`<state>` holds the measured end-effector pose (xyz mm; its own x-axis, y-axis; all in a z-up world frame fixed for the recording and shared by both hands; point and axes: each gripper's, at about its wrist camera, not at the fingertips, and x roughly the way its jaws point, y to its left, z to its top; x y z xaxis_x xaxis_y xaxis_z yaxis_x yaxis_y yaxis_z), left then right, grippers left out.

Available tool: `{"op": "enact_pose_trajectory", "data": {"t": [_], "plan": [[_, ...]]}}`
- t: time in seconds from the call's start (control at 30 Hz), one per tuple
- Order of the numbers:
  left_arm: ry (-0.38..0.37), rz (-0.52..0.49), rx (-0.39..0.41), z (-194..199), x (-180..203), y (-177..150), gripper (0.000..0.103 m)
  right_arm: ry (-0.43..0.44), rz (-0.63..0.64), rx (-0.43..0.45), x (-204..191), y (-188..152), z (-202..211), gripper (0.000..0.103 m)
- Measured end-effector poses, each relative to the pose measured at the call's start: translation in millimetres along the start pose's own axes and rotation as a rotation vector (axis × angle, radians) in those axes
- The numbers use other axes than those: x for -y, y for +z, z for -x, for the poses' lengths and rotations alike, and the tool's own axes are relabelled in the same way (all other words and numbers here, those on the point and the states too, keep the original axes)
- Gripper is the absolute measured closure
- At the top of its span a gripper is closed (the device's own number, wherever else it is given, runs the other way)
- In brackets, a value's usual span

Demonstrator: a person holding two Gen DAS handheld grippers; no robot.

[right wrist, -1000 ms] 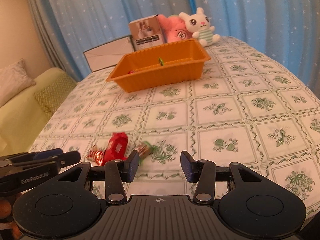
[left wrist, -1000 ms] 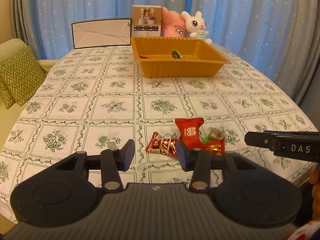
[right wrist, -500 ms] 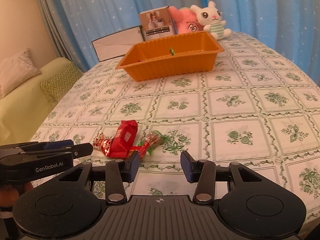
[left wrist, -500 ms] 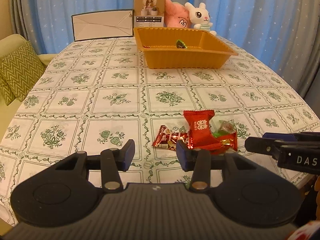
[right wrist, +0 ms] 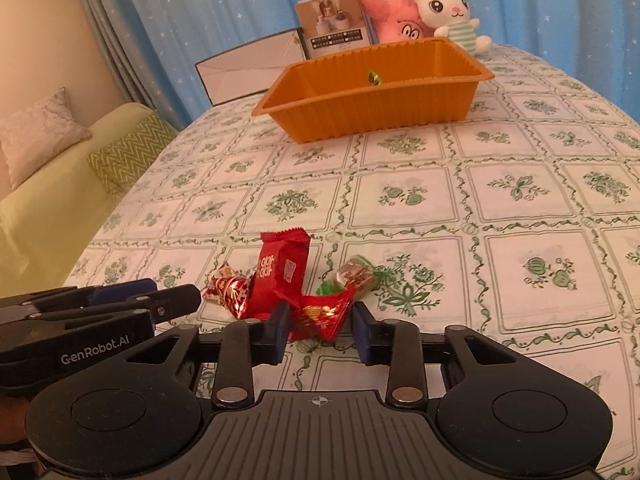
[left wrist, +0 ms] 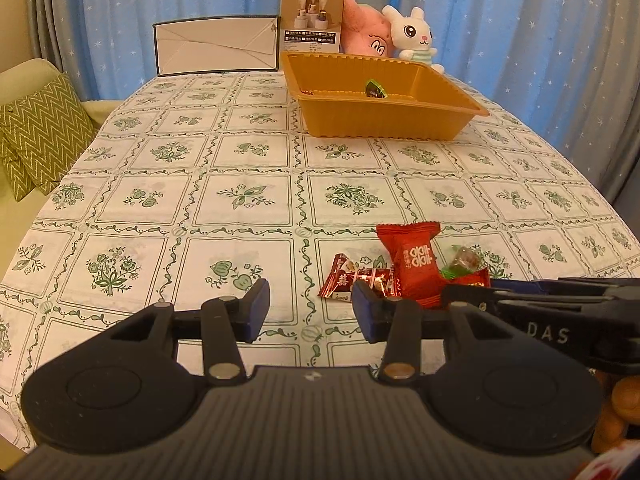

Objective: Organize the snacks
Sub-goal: 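Grasp the red-brown wrapped candy with the left gripper while the right grasps a red candy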

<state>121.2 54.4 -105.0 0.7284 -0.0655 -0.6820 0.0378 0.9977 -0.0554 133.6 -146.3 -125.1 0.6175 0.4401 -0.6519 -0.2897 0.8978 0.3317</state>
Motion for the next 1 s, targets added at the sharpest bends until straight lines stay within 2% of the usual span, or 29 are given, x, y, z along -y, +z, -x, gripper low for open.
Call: {"op": "enact_pose_trajectory", "data": {"t": [0.17, 0.5, 0.93, 1.0], "plan": [[0.0, 0.0, 0.0, 0.0, 1.3, 0.5, 0.062, -0.001, 0.013, 0.007, 2.7, -0.9, 5.5, 0.083], [-0.017, -0.016, -0.003, -0.9, 7.9, 1.1, 0.062, -0.203, 0.052, 0.038, 29.0, 5.0, 21.5, 0.083], [-0.025, -0.016, -0.026, -11.6, 13.0, 1.3, 0.062, -0.196, 0.022, 0.058, 36.7, 6.3, 12.2, 0.08], [-0.026, -0.013, -0.027, -12.8, 13.1, 1.8, 0.062, -0.195, 0.007, 0.056, 38.9, 7.1, 10.3, 0.076]]}}
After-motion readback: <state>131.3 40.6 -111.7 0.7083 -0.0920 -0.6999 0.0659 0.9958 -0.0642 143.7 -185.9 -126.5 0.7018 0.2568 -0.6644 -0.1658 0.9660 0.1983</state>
